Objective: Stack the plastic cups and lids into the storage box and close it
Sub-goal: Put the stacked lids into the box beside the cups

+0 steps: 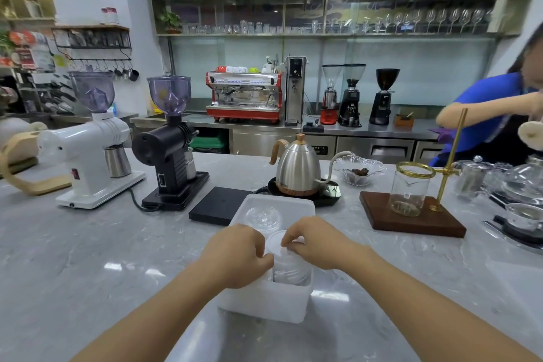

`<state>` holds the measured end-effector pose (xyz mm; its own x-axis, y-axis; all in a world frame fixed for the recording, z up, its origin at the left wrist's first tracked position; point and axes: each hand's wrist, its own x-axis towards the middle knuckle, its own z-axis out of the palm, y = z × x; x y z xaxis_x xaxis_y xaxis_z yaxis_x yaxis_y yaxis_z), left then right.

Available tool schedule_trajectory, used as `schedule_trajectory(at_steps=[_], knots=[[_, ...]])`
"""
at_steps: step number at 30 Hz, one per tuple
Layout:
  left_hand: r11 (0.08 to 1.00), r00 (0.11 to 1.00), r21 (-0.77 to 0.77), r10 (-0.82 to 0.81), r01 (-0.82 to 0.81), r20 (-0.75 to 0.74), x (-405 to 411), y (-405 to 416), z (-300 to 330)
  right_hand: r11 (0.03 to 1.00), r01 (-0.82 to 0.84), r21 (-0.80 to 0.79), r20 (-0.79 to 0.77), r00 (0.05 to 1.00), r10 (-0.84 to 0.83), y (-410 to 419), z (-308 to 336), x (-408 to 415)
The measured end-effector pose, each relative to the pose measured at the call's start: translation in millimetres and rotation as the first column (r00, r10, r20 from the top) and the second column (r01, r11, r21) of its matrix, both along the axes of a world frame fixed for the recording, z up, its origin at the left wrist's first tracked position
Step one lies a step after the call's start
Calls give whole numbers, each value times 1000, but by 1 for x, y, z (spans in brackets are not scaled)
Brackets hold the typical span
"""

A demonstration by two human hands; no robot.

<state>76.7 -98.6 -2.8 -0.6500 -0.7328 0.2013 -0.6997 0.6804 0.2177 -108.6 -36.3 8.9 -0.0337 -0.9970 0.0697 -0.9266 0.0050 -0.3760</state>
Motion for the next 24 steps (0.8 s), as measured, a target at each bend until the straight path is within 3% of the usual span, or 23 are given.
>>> schedule_trajectory(at_steps=[4,8,15,24], knots=[[993,999,-108,-48,48,-2,-2,3,6,984,97,-150,92,992,-84,9,-2,-2],[980,990,-187,-93,73,-101,-17,11,13,945,169,-281,190,975,-117,21,6,-10],[965,915,-249,-172,82,-365,-52,31,27,862,218,-458,104,976,-192,52,13,-34],[951,861,-200,-300,236,-410,-107,72,19,781,378,-497,158,925,-347,117,0,-74]])
